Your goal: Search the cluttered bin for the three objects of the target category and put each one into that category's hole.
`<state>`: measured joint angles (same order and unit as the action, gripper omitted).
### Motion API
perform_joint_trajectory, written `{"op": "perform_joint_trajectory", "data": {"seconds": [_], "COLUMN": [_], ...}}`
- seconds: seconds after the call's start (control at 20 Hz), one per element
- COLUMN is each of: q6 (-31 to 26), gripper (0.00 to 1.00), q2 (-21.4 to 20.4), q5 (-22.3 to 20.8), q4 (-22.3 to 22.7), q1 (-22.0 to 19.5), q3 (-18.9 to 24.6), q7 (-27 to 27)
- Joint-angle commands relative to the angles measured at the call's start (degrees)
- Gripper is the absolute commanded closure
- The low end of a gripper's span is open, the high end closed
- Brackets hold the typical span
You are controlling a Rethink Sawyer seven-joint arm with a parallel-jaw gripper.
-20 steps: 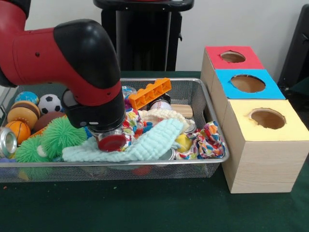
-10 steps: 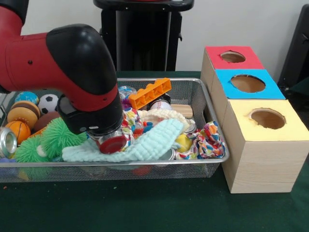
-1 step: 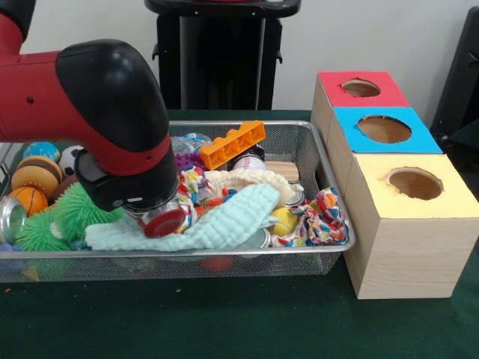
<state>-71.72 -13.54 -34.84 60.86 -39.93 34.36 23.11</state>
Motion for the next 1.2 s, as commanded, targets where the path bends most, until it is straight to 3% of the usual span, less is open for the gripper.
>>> {"op": "perform_joint_trajectory", "data": {"seconds": [0.05, 0.35, 1.2], "q6": [-6.95, -12.12, -14.34], "gripper": [1.00, 1.00, 1.00], "q2": [-0.86, -1.78, -2.28], "q5": [-5.89, -7.08, -9.33], "q4": [-9.22, -12.78, -15.40], "q1": [-1.07, -0.31, 0.30], "q3": [1.02, 1.11, 0.68], "q7": [18.96, 22.12, 25.68]}}
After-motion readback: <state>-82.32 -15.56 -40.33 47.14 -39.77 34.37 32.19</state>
